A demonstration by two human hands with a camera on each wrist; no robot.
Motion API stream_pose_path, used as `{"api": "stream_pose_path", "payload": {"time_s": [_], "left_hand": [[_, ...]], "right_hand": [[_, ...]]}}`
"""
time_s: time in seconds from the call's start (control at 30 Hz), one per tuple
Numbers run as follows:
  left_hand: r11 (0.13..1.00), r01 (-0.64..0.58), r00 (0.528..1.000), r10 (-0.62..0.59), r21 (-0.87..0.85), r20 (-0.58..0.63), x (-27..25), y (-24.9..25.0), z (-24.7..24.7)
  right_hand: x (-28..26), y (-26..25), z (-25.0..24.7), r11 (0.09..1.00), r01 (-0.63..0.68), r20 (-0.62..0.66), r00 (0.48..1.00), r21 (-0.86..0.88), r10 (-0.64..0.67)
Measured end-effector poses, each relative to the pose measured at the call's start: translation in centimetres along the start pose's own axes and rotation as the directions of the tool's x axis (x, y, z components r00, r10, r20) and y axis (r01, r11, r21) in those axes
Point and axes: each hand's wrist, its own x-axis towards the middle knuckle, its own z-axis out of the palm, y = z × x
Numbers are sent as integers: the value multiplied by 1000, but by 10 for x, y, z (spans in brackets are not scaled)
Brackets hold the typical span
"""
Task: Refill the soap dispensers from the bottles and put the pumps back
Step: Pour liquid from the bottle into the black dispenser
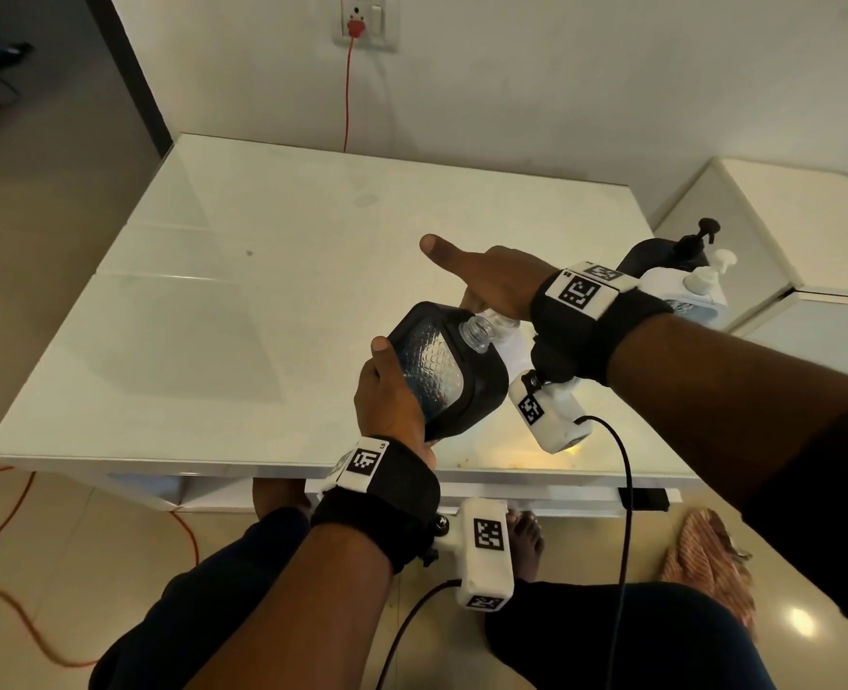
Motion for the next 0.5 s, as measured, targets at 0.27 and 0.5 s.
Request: {"api": "stream_pose_path", "payload": {"time_s": [0.27, 0.5], "left_hand": [[998, 37, 999, -37, -45, -3, 0, 1, 0], [998, 40, 999, -40, -47, 3, 1, 0, -1]], "right_hand": [[-2, 1, -4, 999, 42, -44, 998, 24, -41], [-1, 2, 0, 997, 62, -41, 997, 35, -60]]}}
